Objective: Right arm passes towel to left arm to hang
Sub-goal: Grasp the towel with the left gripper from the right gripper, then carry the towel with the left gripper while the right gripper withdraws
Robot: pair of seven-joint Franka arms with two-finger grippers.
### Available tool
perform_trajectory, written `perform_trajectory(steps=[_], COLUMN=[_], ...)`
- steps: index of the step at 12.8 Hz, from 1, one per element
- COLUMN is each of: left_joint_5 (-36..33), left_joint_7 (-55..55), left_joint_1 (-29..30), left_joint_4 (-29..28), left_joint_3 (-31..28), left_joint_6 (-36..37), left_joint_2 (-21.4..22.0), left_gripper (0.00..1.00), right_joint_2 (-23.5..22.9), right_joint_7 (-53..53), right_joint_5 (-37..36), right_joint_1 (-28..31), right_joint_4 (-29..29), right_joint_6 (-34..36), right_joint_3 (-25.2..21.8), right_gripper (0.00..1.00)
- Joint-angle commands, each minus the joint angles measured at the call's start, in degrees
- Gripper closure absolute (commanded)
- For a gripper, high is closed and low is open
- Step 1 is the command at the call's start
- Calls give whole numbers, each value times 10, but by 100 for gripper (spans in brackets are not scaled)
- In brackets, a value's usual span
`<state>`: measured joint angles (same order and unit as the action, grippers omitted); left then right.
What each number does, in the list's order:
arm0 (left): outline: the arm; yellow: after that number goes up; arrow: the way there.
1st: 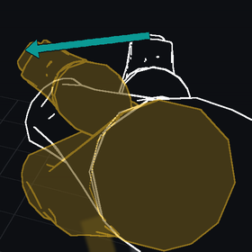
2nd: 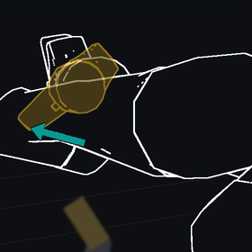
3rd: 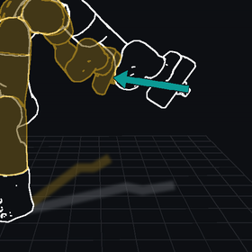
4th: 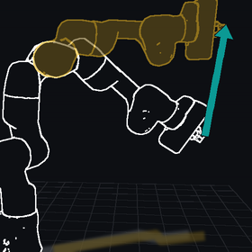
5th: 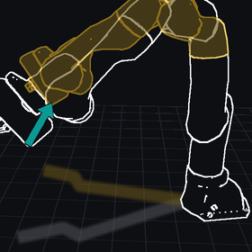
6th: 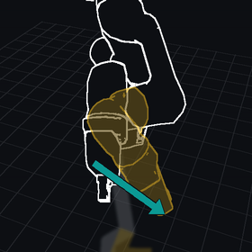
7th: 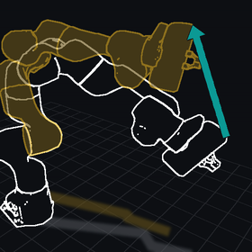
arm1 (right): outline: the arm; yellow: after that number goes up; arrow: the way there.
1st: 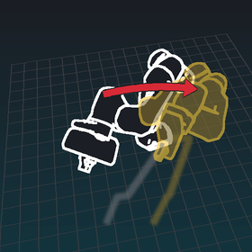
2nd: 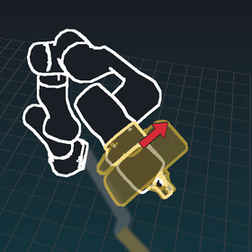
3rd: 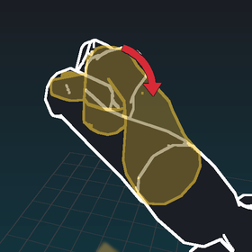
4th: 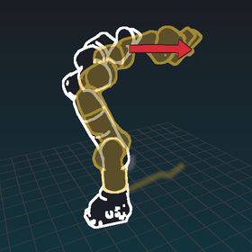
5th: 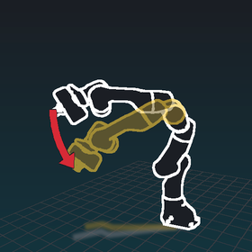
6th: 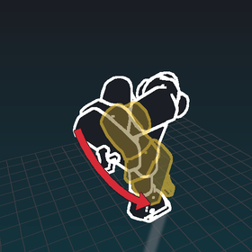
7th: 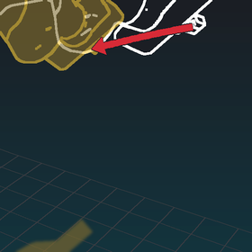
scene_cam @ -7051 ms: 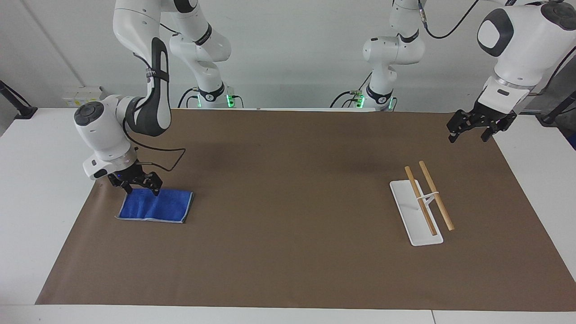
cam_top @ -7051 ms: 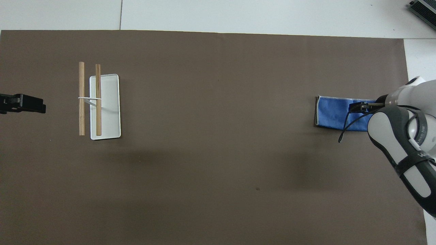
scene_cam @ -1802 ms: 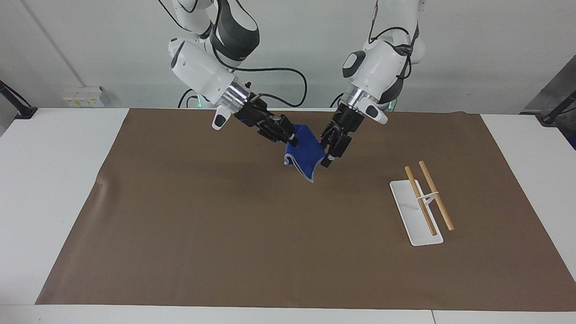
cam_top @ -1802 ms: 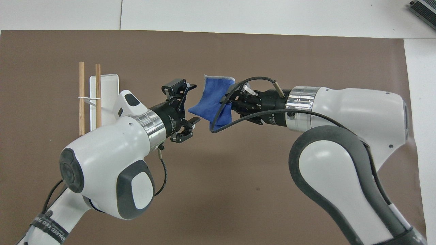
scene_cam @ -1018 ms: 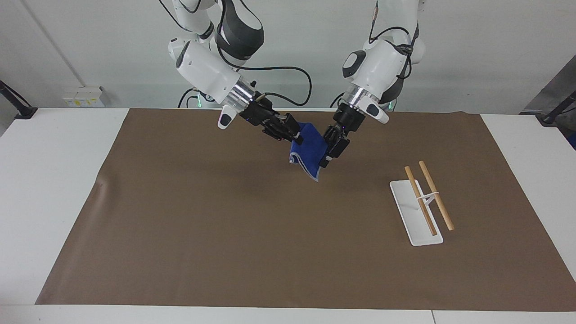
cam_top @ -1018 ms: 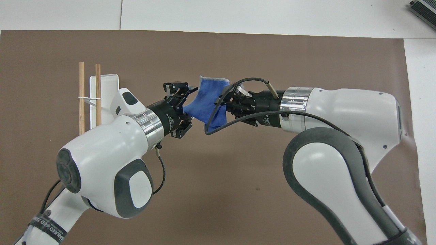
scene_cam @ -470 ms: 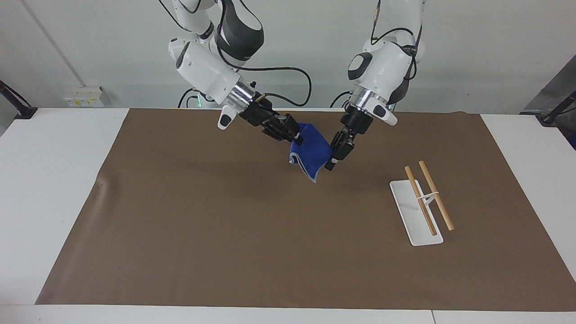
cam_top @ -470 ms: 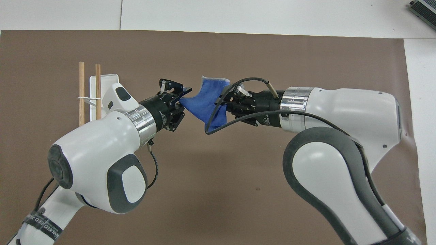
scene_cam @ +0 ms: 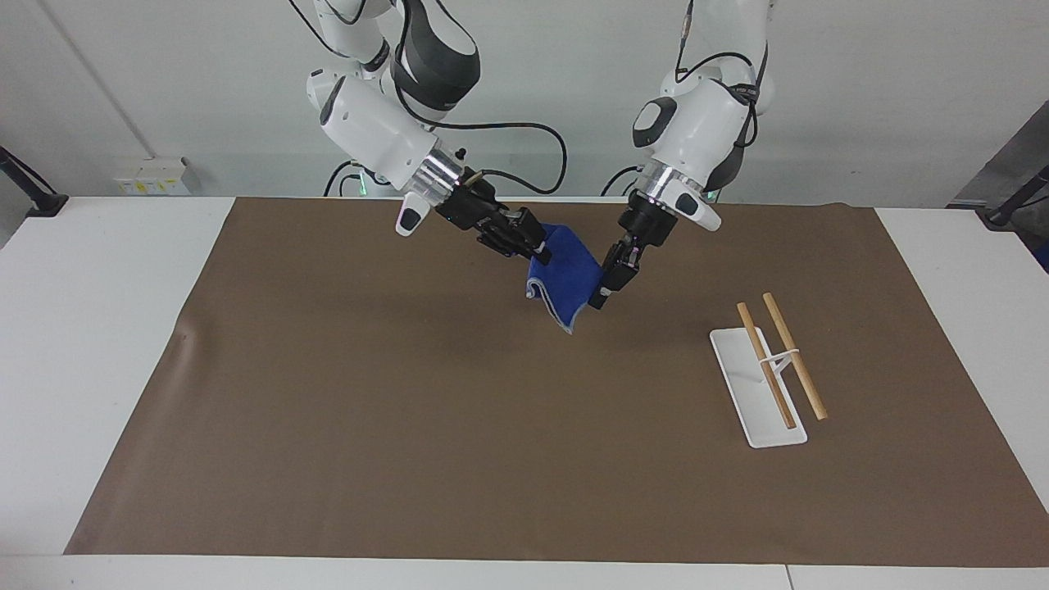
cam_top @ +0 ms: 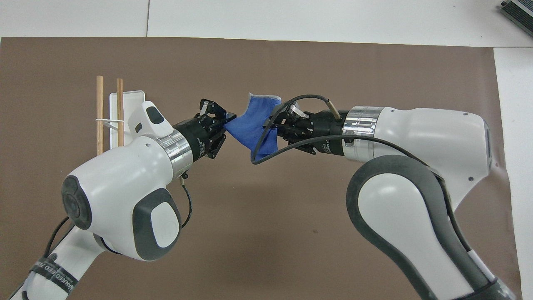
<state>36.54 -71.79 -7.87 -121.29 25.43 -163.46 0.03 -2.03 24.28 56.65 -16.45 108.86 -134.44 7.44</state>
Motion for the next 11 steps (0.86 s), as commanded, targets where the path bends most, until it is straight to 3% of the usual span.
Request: perform_trajectory(steps=[1, 2, 3, 6, 8, 11], left_joint_5=[13, 13, 13, 10, 8, 7], left_joint_7=[46, 59, 73, 114, 138, 213], left_joint_1=[2, 6, 7, 7, 13, 15], left_joint_4=[0, 2, 5, 6, 6, 3], left_joint_3=[-2, -2, -2, -3, -7, -56], left_joint_6=[9, 8, 8, 7, 7, 7], left_joint_2=[1, 1, 0, -1, -1, -1], left_gripper=[100, 100, 100, 100, 100, 100], right_joint_2=[-4, -3, -2, 1, 2, 18], right_joint_7=[1, 1, 3, 2, 1, 1], right_joint_5=[1, 0, -10, -59, -152, -230], right_joint_1=[3, 3, 3, 9, 21, 64], right_joint_4=[-6, -6, -5, -3, -4, 0], right_joint_6=[-8, -8, -9, -8, -7, 3], right_joint_3=[2, 1, 1, -1, -2, -2], right_gripper=[86, 25, 0, 0, 0, 0])
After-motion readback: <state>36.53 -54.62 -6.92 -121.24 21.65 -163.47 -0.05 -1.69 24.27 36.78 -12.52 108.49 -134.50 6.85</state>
